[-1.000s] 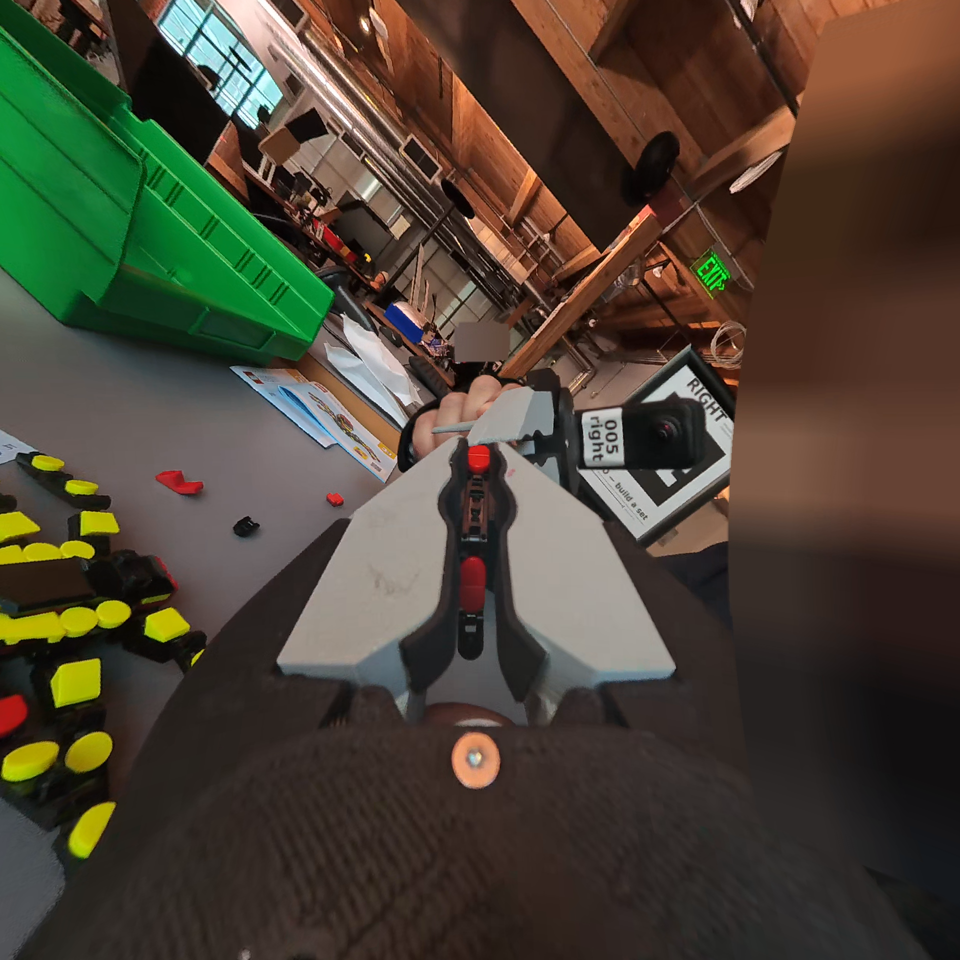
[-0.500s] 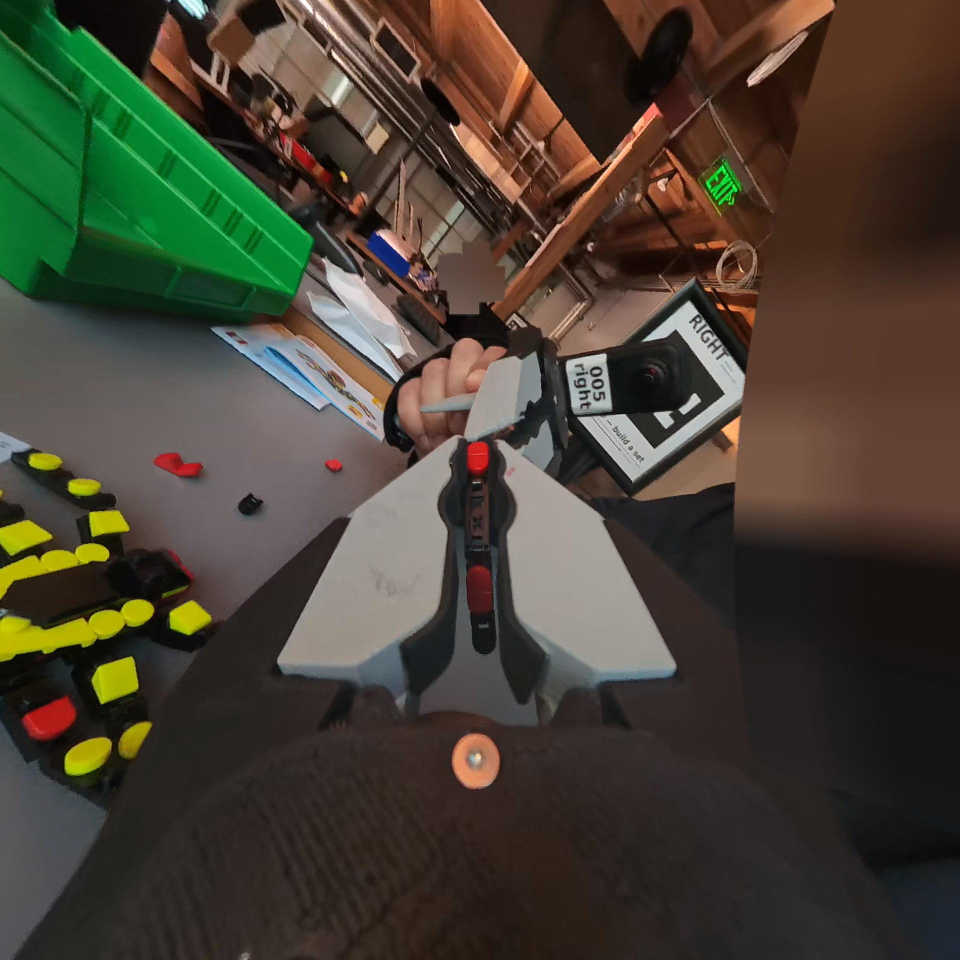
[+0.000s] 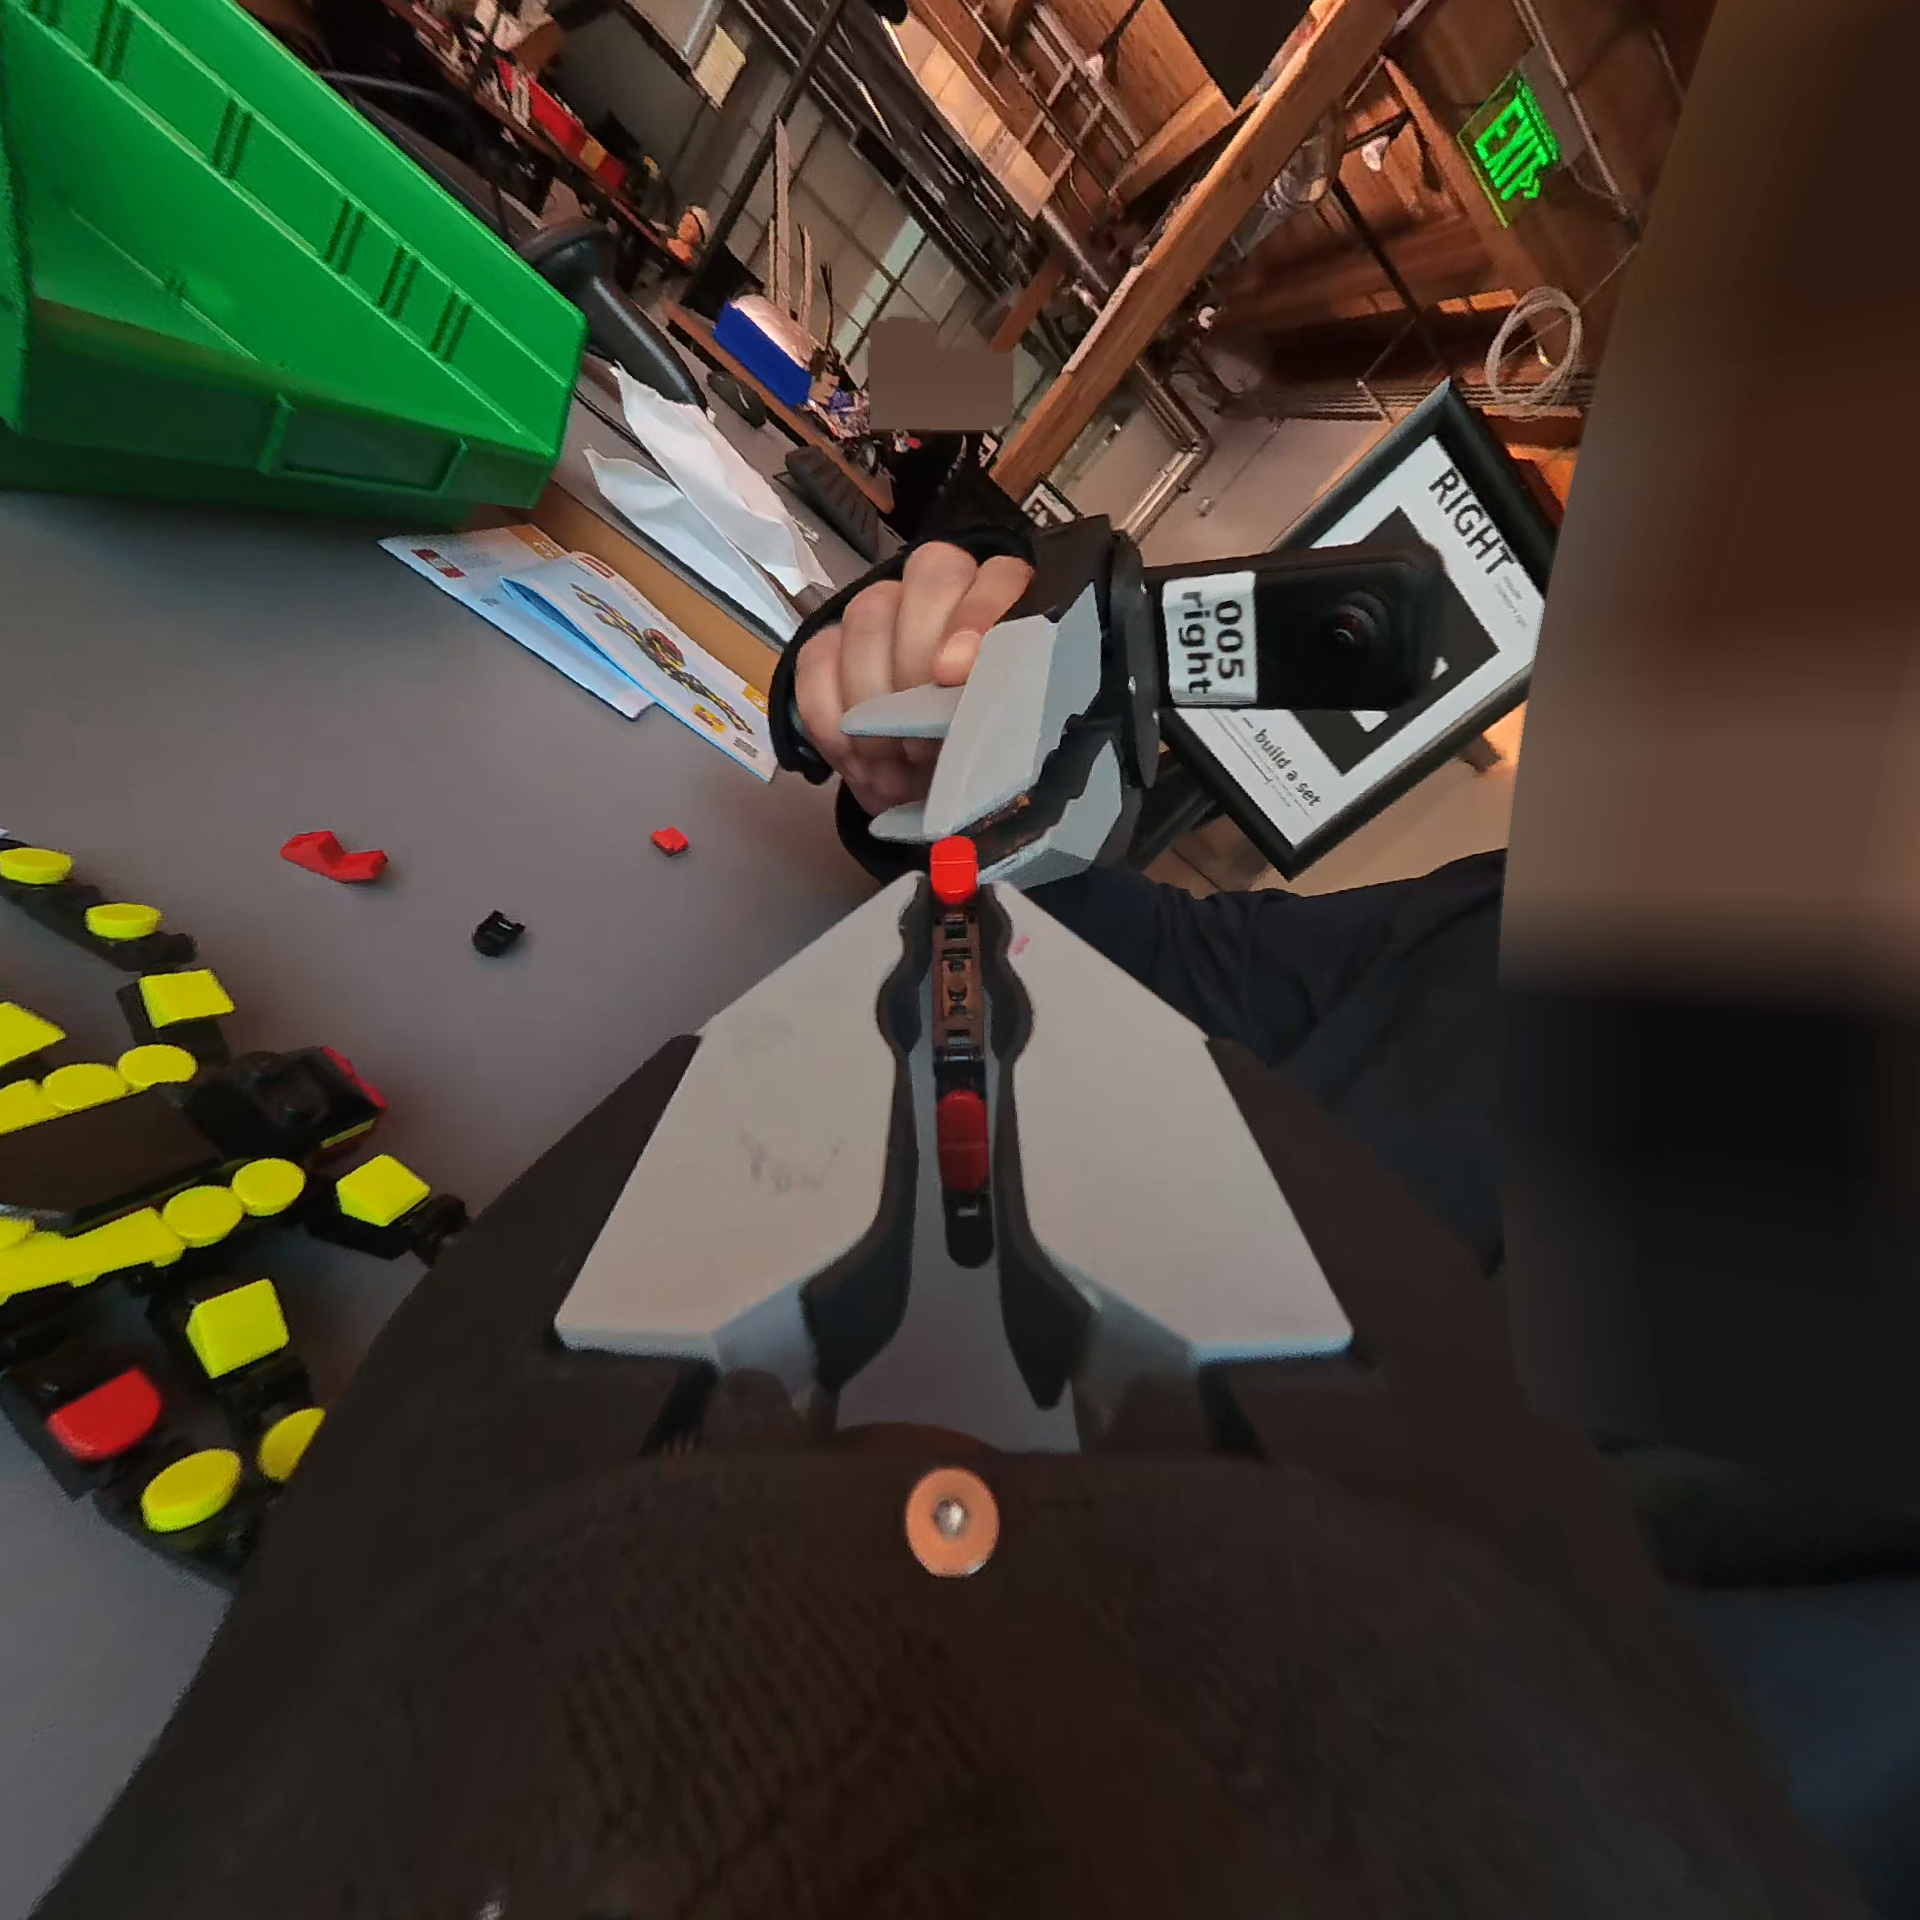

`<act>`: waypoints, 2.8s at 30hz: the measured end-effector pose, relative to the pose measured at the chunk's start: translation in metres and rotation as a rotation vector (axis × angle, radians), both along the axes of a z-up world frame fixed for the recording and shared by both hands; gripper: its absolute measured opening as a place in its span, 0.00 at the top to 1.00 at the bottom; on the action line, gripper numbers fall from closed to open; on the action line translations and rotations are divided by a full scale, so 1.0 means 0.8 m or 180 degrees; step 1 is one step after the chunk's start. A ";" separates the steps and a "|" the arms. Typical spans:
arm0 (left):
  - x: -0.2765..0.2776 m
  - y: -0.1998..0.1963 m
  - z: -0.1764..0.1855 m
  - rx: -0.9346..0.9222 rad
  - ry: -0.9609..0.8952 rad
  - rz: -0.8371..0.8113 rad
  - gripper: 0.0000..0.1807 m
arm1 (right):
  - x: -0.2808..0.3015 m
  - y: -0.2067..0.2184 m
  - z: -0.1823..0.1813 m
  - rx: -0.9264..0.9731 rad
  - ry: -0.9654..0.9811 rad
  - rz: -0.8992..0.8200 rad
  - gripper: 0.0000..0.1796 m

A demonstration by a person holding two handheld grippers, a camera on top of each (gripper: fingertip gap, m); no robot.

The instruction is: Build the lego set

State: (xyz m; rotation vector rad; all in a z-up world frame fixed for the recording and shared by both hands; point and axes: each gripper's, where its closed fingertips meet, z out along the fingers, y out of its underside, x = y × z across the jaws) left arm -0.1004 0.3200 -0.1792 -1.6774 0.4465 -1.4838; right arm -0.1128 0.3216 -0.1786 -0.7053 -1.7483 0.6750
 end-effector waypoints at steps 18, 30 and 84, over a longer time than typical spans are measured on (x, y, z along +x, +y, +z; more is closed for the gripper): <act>-0.027 0.028 0.013 0.1059 0.0531 0.0854 0.97 | -0.009 0.007 0.005 -0.3252 -0.0531 0.0632 0.97; -0.028 0.038 -0.009 0.2933 0.2730 0.1537 0.97 | -0.022 0.028 -0.002 -0.3793 -0.0459 0.0444 0.96; -0.108 0.066 -0.007 0.2981 0.3322 0.1964 0.97 | -0.049 0.094 -0.007 -0.0687 0.0236 -0.1001 0.97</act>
